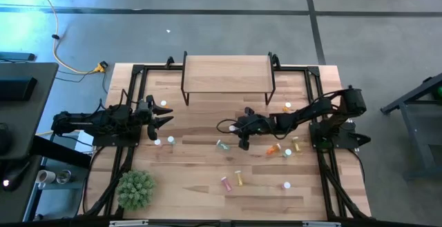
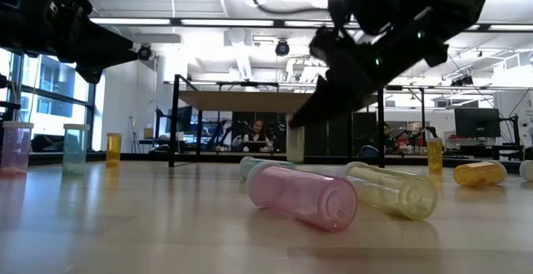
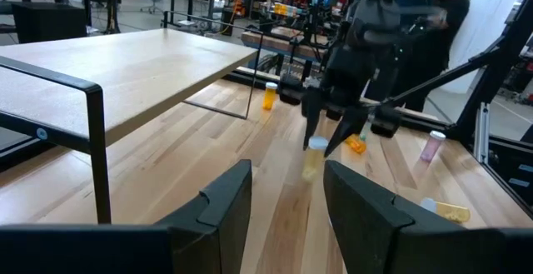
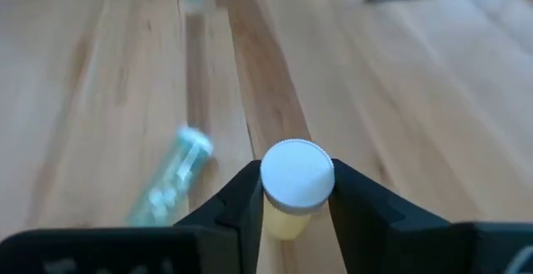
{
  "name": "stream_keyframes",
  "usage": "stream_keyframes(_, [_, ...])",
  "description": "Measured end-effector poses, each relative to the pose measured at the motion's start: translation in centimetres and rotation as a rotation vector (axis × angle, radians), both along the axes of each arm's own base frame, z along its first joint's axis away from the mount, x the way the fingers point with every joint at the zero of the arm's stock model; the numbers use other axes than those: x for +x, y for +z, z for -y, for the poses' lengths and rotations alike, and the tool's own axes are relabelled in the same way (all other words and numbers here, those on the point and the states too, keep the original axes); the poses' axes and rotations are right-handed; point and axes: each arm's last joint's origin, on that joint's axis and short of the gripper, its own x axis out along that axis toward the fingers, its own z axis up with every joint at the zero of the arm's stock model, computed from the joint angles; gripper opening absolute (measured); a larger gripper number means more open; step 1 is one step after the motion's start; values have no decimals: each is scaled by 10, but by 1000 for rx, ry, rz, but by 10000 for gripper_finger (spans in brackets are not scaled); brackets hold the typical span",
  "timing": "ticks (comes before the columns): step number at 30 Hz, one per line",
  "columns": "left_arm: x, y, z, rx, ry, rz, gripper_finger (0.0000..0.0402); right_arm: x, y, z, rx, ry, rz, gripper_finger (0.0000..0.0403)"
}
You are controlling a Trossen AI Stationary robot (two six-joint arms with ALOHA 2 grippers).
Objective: Pick and place medicine bottles onto shelf by color
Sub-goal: Put the top yellow pill bottle on the shelf
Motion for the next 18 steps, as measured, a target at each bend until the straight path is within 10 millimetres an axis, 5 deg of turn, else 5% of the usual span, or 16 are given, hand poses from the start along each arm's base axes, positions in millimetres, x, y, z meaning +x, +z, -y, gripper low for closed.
stream_keyframes(8, [0,0,0,0,0,0,142,-16,57,17,-41,-52,182,109])
stream_keyframes(18, [0,0,0,4,0,-1,142,-49,127,69,-187,-255,367,110])
